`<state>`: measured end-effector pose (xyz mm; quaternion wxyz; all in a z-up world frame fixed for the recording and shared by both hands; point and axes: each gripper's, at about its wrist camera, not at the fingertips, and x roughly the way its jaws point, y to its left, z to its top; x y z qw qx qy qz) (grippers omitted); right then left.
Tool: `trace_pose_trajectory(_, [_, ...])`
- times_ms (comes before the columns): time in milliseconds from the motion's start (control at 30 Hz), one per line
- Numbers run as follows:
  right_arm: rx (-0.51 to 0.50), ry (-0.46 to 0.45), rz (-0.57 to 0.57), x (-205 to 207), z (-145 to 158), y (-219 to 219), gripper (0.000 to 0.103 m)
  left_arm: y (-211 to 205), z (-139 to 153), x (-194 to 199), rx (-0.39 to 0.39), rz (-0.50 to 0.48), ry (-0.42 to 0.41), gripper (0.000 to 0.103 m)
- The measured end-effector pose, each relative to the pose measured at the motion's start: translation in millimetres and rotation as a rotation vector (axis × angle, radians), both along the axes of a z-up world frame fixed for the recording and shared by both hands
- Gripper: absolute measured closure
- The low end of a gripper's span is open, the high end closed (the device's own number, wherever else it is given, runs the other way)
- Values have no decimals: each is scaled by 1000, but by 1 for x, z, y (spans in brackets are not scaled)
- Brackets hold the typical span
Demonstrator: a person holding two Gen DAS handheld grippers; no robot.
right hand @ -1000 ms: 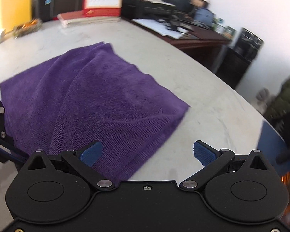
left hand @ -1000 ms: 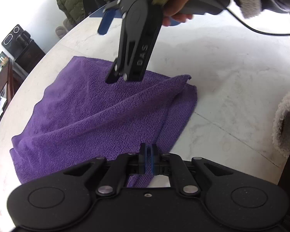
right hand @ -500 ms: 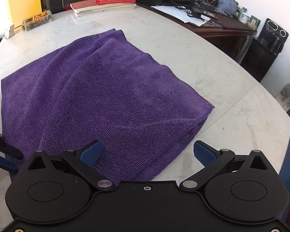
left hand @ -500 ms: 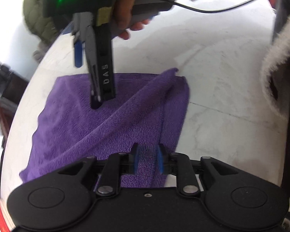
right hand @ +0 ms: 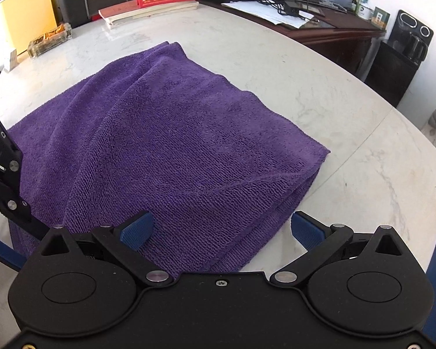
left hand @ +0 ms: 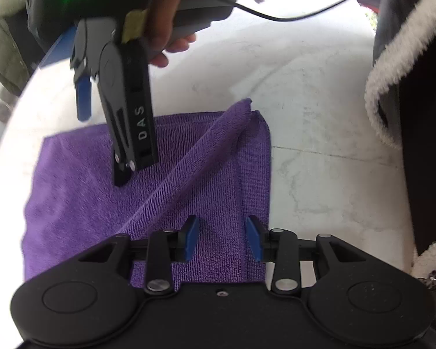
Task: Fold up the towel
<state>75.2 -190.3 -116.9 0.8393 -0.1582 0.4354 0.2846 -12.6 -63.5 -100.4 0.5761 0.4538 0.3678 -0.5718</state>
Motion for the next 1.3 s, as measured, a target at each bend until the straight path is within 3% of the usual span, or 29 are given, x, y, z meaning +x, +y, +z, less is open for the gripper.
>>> trace_pose_trajectory(167, [15, 19, -12, 2, -1, -2, 0, 0, 0, 12, 1, -5, 57, 68])
trace_pose_trajectory(400, [26, 36, -23, 4, -2, -4, 0, 3, 2, 22, -9, 53, 66, 90])
trace_pose_trajectory(867, [3, 33, -20, 3, 0, 1, 0, 15, 15, 13, -60, 129, 53, 90])
trace_pose_trajectory(1300, [-8, 30, -13, 4, 0, 3, 0, 10, 0, 27, -70, 207, 34, 91])
